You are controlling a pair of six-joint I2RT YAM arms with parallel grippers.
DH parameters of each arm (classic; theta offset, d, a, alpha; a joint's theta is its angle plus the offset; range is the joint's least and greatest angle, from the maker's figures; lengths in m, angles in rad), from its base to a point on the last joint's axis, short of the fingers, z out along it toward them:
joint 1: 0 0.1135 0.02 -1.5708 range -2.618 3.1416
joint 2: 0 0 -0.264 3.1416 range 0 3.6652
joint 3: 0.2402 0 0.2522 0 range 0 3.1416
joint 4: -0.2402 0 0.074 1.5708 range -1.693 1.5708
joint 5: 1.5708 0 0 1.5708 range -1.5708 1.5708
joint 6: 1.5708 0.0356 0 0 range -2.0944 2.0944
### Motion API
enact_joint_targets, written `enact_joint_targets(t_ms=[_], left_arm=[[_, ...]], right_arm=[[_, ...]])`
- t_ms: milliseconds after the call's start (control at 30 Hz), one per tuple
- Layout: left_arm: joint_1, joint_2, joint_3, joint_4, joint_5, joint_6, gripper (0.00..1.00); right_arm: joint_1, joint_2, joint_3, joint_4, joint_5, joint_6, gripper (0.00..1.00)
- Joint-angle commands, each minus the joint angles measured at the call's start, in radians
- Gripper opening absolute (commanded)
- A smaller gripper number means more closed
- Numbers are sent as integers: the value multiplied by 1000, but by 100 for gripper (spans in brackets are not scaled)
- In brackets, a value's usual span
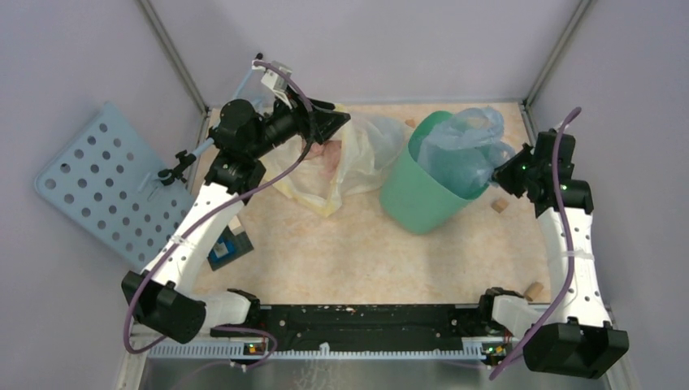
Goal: Put the trash bags into the trash bin
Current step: Move the trash bin to the center of the board.
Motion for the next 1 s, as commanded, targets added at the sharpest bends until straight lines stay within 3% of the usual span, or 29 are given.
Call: enact_joint_targets(t_ms=[0,167,300,433,667,733,800,967], left_arm=[[-1,-89,-35,-29,-7,-26,69],[0,-159,-56,-132,-38,7,70],[1,-199,-35,-308,-107,53,72],[3,-196,-1,-423,-173,66,73],[15,-211,28,-467,-229,74,76],[14,-212,43,-495,-282,93,78],[15,-211,52,-518,-323,108,78],[15,-228,60,-500,-280,129,81]], right_arm=[[55,-38,98,9,-68,-51,0],[264,12,216,-117,147,-95,0],[413,54,264,-230,339,-22,0],[554,88,250,-237,431,67,0],[741,176,258,-148,485,231,2],[764,190,256,-90,463,229,12],[782,208,272,-62,458,222,31],[786,182,304,-111,560,185,52]])
